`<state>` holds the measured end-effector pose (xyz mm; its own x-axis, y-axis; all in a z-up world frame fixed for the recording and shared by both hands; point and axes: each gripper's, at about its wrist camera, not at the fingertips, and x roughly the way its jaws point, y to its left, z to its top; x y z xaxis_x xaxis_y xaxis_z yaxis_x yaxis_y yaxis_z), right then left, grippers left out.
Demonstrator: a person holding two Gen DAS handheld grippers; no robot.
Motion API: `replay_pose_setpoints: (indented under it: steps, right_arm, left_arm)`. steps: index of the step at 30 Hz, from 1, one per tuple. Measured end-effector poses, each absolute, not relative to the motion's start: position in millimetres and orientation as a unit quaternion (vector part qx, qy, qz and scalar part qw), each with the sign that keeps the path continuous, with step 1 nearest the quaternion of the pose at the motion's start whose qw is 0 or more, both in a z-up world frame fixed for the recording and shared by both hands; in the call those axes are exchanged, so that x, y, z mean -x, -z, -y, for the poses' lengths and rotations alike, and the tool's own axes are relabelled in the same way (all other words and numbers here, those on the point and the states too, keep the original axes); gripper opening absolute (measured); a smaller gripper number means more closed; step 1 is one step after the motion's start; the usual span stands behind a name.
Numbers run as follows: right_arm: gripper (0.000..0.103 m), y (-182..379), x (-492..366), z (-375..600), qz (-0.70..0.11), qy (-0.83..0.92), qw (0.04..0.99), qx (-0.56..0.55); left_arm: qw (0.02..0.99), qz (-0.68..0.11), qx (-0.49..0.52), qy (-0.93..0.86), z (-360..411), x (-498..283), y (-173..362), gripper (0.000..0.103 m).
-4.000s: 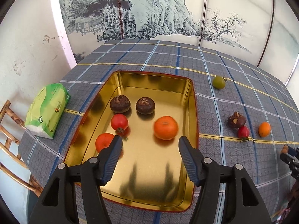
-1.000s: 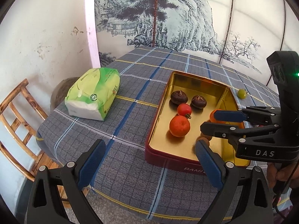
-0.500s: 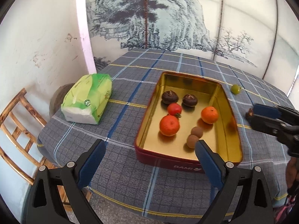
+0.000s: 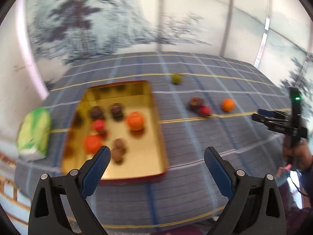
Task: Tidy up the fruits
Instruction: 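Move both grippers back toward the remaining fruits, then grasp a brown mangosteen with the left gripper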
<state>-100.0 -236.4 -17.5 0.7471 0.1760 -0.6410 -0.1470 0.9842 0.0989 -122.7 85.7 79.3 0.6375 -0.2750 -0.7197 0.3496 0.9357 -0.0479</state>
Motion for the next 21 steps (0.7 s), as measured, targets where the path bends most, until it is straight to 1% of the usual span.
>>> replay_pose_setpoints:
  steps: [6, 11, 15, 16, 21]
  right_arm:
    - [0.057, 30.1, 105.3, 275.1, -0.342, -0.067, 0.936, -0.052]
    - [0.057, 31.7, 107.3, 281.3, -0.331, -0.089, 0.937, -0.062]
    - [0.059, 31.9, 109.4, 280.4, -0.326, -0.11, 0.936, -0.07]
    - [0.06, 31.6, 110.9, 282.0, -0.323, -0.114, 0.937, -0.075]
    - [0.063, 30.1, 113.7, 292.9, -0.31, -0.139, 0.934, -0.108]
  left_arm:
    - [0.871, -0.432, -0.009, 0.233, -36.0, 82.8, -88.8, 0.096]
    - [0.844, -0.477, 0.023, 0.243, 2.3, 35.7, -80.2, 0.096]
    - [0.826, -0.515, 0.028, 0.225, 28.7, -8.5, -59.1, 0.096]
    - [0.821, -0.526, 0.03, 0.219, 33.6, -18.6, -52.8, 0.096]
    - [0.796, -0.567, 0.061, 0.205, 40.3, -52.3, -24.1, 0.096]
